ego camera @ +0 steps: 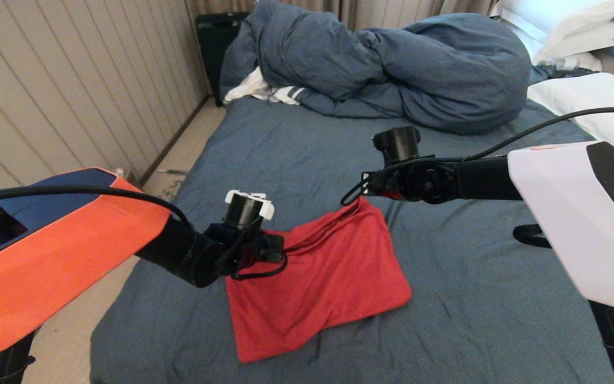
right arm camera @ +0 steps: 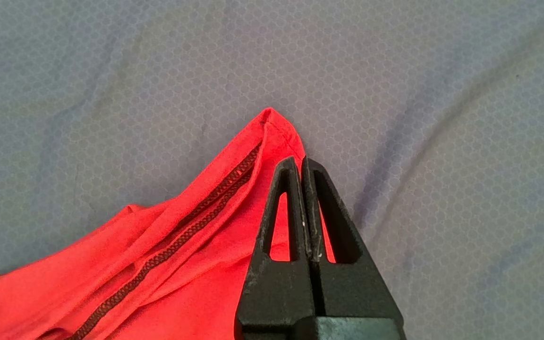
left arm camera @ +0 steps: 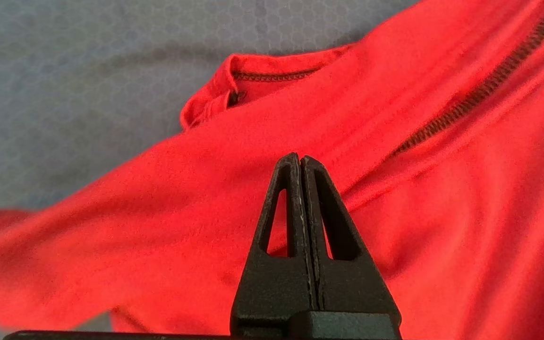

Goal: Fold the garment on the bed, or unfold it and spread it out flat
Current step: Fold the red T-shirt

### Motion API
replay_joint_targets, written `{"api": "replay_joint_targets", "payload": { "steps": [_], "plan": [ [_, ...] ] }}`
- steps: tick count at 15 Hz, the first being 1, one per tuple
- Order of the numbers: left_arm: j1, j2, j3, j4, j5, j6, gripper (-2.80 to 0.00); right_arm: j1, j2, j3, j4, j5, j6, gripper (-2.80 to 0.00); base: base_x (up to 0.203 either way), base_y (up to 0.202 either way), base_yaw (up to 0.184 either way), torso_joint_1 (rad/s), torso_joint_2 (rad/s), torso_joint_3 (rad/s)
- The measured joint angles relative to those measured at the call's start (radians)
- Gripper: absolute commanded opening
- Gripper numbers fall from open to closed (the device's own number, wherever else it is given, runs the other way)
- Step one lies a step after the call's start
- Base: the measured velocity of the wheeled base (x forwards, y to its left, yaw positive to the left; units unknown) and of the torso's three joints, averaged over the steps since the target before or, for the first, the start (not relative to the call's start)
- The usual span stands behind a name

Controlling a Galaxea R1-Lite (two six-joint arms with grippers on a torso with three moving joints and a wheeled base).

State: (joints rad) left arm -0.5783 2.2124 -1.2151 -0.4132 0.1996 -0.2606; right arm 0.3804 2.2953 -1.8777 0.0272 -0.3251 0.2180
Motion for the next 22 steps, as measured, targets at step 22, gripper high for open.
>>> {"api": "replay_joint_targets", "payload": {
  "steps": [22],
  "plan": [
    [-0.063, 0.153, -0.146, -0.036, 0.000, 0.003, -2.80, -0.001, 0.011, -0.004, 0.000, 0.000, -0.003, -2.80, 0.000, 0.000, 0.000, 0.000, 0.00, 0.000]
  ]
}}
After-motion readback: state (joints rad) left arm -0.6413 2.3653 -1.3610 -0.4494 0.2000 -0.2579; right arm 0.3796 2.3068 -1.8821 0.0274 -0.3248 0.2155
